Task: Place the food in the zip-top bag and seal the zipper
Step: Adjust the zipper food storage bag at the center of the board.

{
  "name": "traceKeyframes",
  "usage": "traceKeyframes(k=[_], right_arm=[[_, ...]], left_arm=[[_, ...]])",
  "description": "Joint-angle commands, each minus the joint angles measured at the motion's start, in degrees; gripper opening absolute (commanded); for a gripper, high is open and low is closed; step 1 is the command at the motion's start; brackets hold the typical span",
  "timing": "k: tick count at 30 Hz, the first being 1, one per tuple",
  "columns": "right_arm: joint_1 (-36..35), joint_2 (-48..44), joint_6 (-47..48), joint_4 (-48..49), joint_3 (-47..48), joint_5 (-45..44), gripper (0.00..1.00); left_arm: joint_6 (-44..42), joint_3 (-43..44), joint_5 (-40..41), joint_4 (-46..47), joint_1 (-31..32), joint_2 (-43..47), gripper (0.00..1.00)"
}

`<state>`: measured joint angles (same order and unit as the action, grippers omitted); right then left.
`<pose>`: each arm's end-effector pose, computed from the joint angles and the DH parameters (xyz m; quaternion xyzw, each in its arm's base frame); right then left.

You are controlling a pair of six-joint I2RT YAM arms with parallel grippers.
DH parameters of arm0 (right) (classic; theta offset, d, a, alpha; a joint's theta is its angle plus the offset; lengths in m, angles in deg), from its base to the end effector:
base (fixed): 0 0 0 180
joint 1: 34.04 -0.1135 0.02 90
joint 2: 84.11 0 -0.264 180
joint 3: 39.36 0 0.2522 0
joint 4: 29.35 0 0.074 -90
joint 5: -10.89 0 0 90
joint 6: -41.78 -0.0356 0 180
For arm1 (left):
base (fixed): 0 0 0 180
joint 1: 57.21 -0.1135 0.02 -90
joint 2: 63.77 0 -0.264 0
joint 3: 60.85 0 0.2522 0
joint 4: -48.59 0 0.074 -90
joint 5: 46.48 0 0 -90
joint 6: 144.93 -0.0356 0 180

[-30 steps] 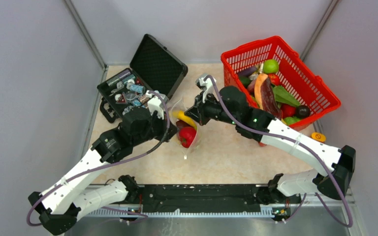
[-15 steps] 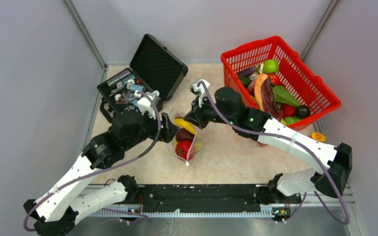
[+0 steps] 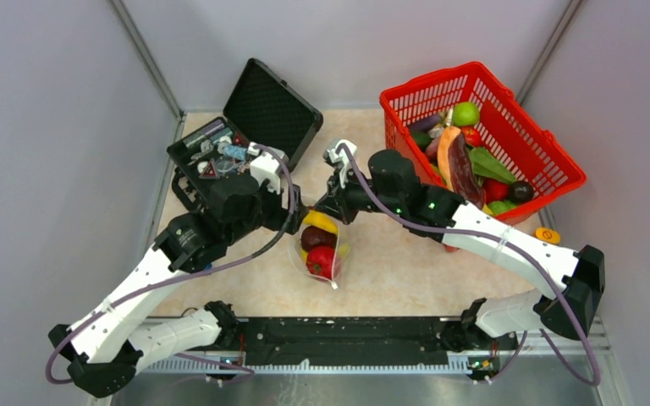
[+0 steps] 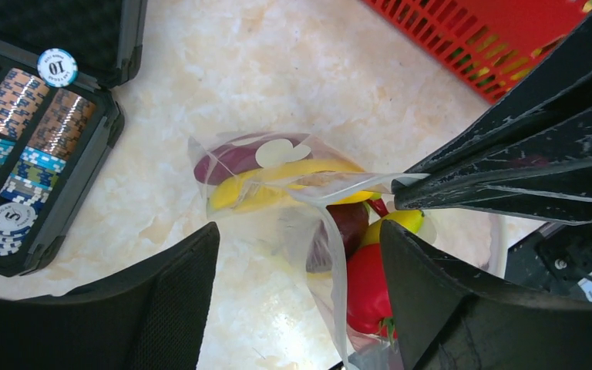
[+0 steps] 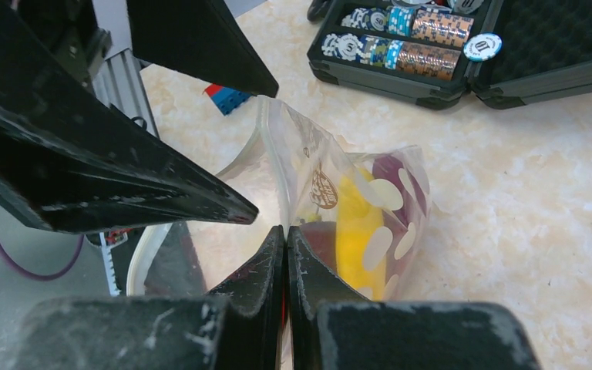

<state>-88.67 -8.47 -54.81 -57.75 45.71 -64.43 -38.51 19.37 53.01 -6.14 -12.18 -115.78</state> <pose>0.1697 0.2546 0.3753 -0.3964 0.7072 0.3829 0.4429 0.1295 -0.1213 0.3921 0.1672 0.8320 -0.2074 0.4866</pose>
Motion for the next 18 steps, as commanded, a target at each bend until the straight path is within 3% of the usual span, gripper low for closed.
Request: traceKeyframes(k=[1,10,18], right_arm=[[-0.32,0.35,0.44,2.12,2.65,0.75,0.00],[-0.31,1.94,0.04,1.70,2.98,1.56,0.00],[-0.33,3.01,-0.82,2.45,2.98,2.09,0.00]], left_arm=[[-2.10,1.59,-1.20,0.57,-0.03,-1.42,0.73],[-0.55,2.66,3.90,-1.04,-0.01,-4.20,0.46],[1.07,1.31,4.89,0.70,-0.03,-3.21,0.12]])
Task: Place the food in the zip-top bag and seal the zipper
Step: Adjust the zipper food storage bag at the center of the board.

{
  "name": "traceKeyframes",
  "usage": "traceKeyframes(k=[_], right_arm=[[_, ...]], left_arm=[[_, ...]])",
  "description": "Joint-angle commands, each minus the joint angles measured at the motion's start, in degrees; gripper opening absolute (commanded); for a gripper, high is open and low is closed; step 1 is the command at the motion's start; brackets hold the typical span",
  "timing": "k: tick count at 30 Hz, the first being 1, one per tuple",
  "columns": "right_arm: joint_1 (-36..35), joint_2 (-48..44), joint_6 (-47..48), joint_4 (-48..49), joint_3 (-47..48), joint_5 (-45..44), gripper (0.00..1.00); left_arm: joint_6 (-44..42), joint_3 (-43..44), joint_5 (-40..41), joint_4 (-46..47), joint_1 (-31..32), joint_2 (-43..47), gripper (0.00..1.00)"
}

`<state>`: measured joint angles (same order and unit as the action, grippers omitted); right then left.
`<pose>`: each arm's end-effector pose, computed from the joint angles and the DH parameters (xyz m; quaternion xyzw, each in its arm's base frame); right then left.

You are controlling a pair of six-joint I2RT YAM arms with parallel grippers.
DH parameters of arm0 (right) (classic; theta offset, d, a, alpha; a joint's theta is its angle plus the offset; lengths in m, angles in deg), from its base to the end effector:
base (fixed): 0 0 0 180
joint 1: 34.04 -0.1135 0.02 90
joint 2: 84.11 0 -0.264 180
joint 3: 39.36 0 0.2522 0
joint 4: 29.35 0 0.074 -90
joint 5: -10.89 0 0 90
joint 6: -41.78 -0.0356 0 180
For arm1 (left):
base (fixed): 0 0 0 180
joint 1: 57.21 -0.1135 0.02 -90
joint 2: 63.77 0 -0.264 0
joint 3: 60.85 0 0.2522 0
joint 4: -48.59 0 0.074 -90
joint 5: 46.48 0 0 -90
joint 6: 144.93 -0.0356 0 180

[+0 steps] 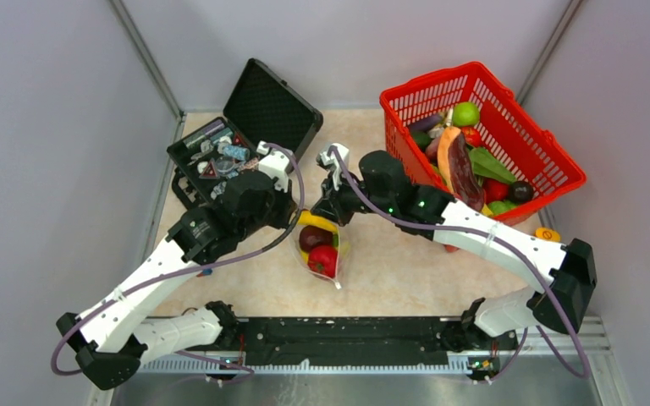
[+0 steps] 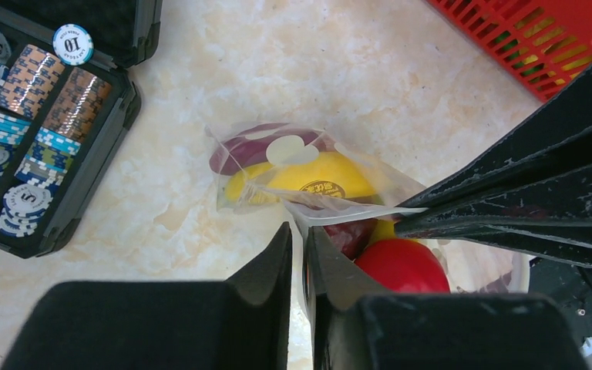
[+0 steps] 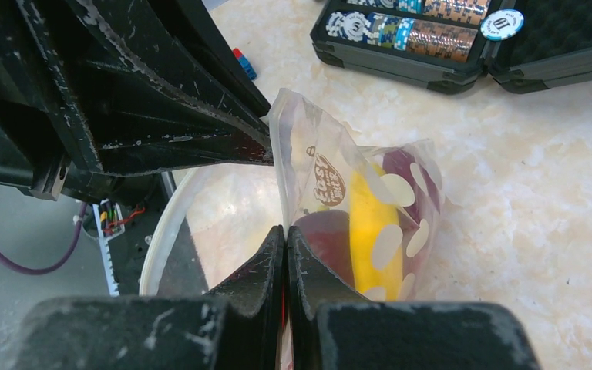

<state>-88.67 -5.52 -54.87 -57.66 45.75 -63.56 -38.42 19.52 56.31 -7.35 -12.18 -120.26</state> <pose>0.1768 0.2656 0.3607 -0.4029 0.7187 0.3795 0.4209 0.1448 -0.1338 0.3780 0.1619 0.8559 -0.1625 0.4634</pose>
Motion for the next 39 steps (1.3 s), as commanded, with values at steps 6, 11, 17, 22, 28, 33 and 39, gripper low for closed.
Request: traceKeyframes(k=[6,11,17,22,28,33,39], right_arm=[[-0.34,-0.24,-1.35,3.15,2.22,1.32,0.00],[-0.38,-0.78,-2.07,4.01,0.96,2.24,0.04],[-0.31,-3.04,-4.10,6.08,-1.82,-0.89,0.63],[-0.33,-8.66,-5.25,9.08,-7.83,-3.52,0.67],[-0.41,-18.33,-6.67,20.40,-21.17,-4.31,0.68],[-1.25,-24.85,-5.29,31.95,-33.98,-2.18,0.70],[-9.56,-26.84,10.55,33.50,-40.56,-4.00,0.72]], left_arm=[[2.84,-0.01,3.08,3.11,-0.02,2.53,0.00],[4.10,-1.71,4.95,5.33,-0.12,4.01,0.00],[6.11,-2.41,7.47,5.27,-0.21,3.94,0.00],[6.77,-2.96,9.04,5.39,-0.34,4.49,0.00],[6.95,-3.41,9.38,5.61,-0.65,4.72,0.00],[7.37,-3.75,9.43,5.61,-0.74,4.64,0.00],[7.39,-3.69,10.05,5.50,-0.99,4.99,0.00]])
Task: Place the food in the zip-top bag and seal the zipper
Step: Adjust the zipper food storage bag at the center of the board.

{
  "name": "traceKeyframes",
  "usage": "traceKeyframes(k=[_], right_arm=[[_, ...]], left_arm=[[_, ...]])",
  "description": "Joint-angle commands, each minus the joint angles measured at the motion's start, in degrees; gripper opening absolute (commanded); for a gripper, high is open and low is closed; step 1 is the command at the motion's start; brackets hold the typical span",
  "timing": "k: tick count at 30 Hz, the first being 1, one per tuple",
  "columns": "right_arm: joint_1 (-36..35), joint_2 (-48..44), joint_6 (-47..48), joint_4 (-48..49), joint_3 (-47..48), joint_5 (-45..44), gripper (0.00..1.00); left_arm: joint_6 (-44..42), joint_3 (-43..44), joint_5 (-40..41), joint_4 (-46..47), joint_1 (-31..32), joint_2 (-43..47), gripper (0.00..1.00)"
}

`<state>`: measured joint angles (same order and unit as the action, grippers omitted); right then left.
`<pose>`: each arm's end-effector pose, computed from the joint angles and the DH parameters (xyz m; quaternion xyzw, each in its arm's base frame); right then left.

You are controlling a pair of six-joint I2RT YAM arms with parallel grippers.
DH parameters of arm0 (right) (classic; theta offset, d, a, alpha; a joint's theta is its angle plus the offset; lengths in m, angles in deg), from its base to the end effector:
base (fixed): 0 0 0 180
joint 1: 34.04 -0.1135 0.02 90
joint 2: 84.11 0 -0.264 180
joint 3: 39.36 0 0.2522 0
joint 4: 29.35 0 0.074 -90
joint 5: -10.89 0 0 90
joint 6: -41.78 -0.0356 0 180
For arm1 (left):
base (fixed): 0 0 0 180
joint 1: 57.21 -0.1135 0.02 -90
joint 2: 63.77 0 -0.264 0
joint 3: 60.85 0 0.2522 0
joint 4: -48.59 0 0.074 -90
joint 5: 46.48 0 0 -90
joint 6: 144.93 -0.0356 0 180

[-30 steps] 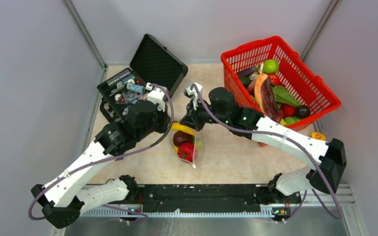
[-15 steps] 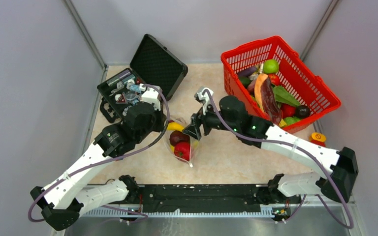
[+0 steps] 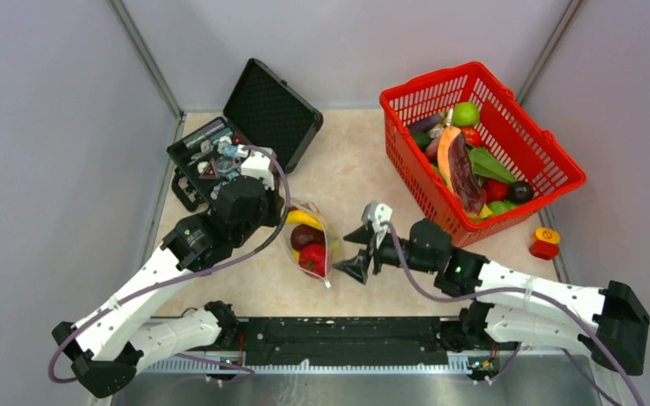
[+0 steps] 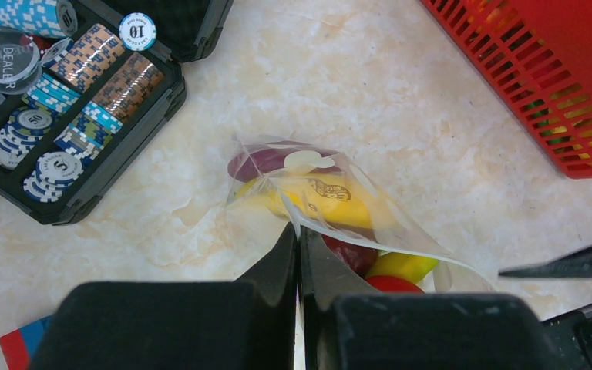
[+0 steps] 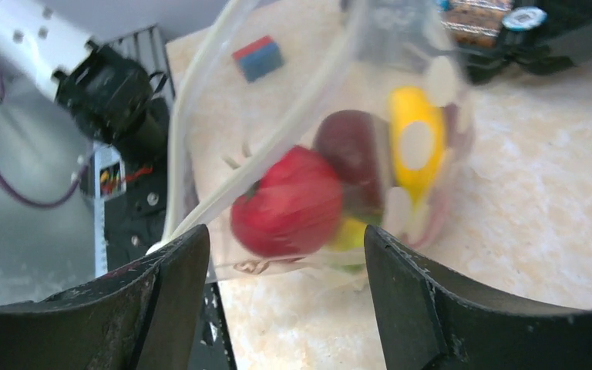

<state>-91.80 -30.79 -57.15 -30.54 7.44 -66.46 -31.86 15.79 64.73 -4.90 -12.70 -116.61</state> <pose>0.1111 0.1908 0.2820 -0.3754 0.6516 0.4288 0.5007 0.1405 -0.1201 0.3726 0.0673 0.8523 -0.1424 0.4989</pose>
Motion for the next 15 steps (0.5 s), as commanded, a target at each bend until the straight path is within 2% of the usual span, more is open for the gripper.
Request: traceKeyframes(k=[1,4,6,8,15], right_arm=[[-8.56,-1.68,16.55,6.85,-3.06,-2.51,0.73],[-12.09,-2.20,23.12,10.78,-5.93,-4.27,0.75],[-13.54,-3.34,23.09,15.79,-8.68,-8.23,0.76],[-13.84,-4.60,22.00,18.96,-10.80,-8.54,0.76],[-18.41,-1.94,26.45,18.45,-11.44,-13.60,0.76]], left_arm=[[0.84,0.06,1.65,3.14,-0.52,1.40,0.00],[0.84,0.13,1.73,3.16,-0.62,1.21,0.00],[0.85,0.11,1.42,3.16,-0.65,1.12,0.00],[0.92,0.09,1.41,3.08,-0.65,1.16,0.00],[1.22,0.11,1.64,3.16,-0.83,1.13,0.00]])
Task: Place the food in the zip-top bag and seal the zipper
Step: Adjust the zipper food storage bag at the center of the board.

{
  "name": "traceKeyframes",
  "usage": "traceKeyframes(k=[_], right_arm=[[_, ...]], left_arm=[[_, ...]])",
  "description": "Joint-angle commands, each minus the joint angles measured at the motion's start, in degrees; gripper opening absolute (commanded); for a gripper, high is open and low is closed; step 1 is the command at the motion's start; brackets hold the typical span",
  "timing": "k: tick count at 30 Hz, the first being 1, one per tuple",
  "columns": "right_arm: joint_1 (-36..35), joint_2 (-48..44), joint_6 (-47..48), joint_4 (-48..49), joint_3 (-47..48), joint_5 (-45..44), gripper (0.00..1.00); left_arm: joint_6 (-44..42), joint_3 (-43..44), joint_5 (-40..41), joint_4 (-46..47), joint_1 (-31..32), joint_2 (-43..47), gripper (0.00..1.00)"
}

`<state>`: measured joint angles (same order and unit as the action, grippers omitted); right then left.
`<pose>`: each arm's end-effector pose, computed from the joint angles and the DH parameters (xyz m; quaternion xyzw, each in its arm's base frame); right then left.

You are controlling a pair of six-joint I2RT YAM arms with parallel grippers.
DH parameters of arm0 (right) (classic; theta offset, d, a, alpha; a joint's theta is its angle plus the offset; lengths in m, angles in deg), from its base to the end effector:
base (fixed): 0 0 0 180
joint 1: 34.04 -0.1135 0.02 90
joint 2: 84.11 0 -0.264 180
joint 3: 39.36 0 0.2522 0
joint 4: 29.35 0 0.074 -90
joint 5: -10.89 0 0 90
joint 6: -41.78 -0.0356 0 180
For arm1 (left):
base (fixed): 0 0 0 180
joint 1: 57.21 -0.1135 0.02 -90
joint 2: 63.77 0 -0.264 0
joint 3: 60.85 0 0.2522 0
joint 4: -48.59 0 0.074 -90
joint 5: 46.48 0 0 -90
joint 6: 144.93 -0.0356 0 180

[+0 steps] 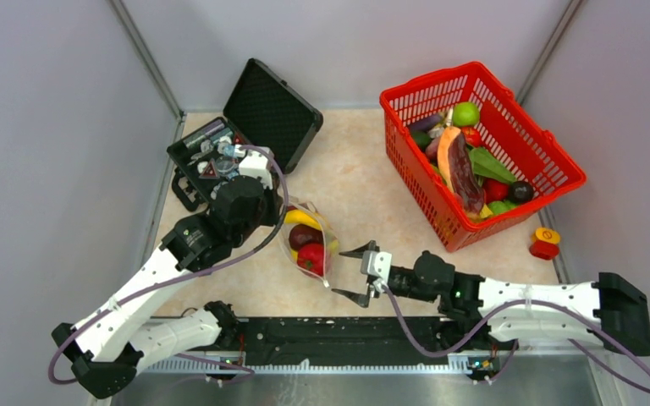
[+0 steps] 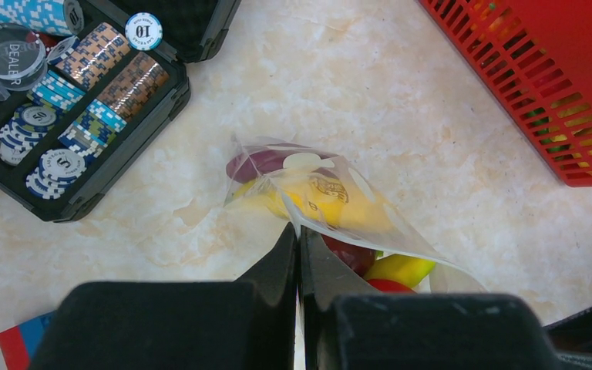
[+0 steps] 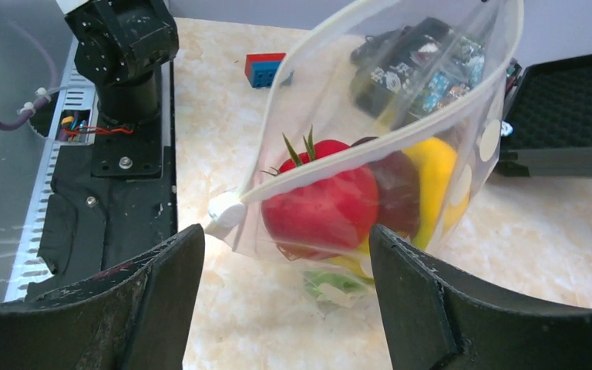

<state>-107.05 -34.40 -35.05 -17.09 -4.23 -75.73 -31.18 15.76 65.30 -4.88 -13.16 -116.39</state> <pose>0.0573 0.1946 0.2470 -0.5074 0.5126 0.3638 0.5895 0.1410 -0.1180 0.3731 0.0558 0.8517 -0.1406 0.5017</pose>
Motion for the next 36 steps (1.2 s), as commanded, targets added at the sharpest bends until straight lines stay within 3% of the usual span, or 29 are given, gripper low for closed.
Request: traceKeyframes(k=[1,7,10,16,20,26,36], right_arm=[[-3.84,2.69,4.75,6.48,-0.06,-5.96,0.76],[-9.04,6.23,5.96,15.97,-2.37,-12.50,0.77],[-11.63,9.03,6.77,21.22,-3.01,-20.46,0.77],[-15.55,19.84,9.75,38.20,-3.98,-32.85,0.77],[-16.79,27.89,11.62,55.16,-4.80,-36.46,0.76],[-17.98,38.14,14.45,71.03,-2.60,-40.52,0.69],[-18.13,41.56,14.52,72.69,-2.04,-42.14,0.52]], left_arm=[[0.84,0.21,1.18,3.07,-0.44,0.82,0.00],[4.35,0.17,1.90,3.18,-1.73,-0.04,0.00],[6.22,0.12,1.78,3.21,-2.65,-0.54,0.00],[8.08,-0.01,0.90,4.16,-3.41,-0.65,0.00],[8.40,0.00,0.37,4.19,-3.62,-0.46,0.00],[8.42,-0.34,0.37,4.08,-3.80,0.04,0.00],[8.02,-0.53,-0.30,4.74,-4.24,0.59,0.00]])
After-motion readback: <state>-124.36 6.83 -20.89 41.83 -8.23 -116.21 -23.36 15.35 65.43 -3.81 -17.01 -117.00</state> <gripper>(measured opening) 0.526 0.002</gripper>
